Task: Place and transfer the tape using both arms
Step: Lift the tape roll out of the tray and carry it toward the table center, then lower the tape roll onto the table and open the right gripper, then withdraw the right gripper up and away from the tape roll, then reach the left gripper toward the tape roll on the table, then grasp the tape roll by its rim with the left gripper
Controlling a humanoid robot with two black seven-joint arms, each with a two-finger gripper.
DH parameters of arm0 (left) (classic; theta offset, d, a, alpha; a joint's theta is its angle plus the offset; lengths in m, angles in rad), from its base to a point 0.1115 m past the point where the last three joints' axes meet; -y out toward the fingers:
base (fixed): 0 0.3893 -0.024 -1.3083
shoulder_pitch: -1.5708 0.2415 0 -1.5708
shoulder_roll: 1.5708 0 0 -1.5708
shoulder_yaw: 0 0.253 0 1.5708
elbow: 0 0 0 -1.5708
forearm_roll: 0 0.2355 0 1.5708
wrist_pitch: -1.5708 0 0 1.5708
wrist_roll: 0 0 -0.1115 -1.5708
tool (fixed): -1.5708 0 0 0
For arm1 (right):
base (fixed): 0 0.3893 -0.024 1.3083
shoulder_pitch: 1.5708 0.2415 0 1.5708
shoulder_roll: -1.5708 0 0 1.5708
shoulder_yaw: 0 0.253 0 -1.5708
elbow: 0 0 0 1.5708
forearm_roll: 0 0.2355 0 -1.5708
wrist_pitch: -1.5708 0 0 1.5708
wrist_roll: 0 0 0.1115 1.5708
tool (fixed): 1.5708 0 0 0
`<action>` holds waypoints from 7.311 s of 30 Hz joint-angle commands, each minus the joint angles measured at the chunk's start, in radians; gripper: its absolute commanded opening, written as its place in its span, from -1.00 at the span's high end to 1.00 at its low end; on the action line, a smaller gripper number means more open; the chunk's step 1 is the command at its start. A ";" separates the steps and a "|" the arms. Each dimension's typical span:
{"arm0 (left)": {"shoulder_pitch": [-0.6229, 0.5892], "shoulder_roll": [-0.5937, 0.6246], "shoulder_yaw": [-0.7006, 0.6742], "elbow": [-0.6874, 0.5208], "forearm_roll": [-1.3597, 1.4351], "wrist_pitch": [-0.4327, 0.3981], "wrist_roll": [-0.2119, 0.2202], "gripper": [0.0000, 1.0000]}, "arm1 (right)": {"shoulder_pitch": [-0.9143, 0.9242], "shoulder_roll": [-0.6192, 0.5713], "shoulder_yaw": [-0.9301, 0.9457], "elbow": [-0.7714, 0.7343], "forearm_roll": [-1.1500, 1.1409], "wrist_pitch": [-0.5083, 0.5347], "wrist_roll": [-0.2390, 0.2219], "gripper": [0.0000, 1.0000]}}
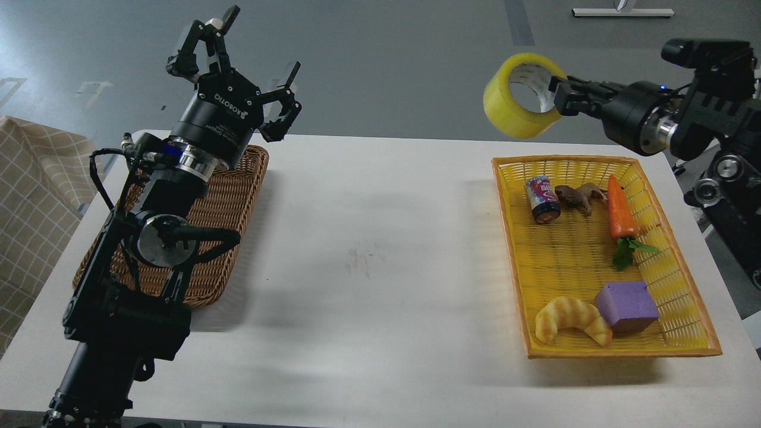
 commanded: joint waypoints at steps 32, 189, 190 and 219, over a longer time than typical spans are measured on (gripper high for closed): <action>0.003 0.010 -0.020 0.000 0.000 -0.001 0.000 -0.96 | -0.150 0.324 -0.204 -0.044 -0.106 0.000 -0.012 0.57; -0.256 0.188 0.972 0.512 1.594 0.241 -0.181 -0.88 | -0.378 0.444 0.566 0.335 1.112 -0.139 -0.003 -1.00; -0.256 0.189 0.972 0.512 1.594 0.240 -0.181 -0.88 | -0.380 0.444 0.566 0.336 1.111 -0.139 -0.003 -0.99; -0.266 0.138 0.986 0.598 1.539 0.238 -0.198 0.14 | -0.452 0.444 0.571 0.336 1.111 -0.139 -0.002 -1.00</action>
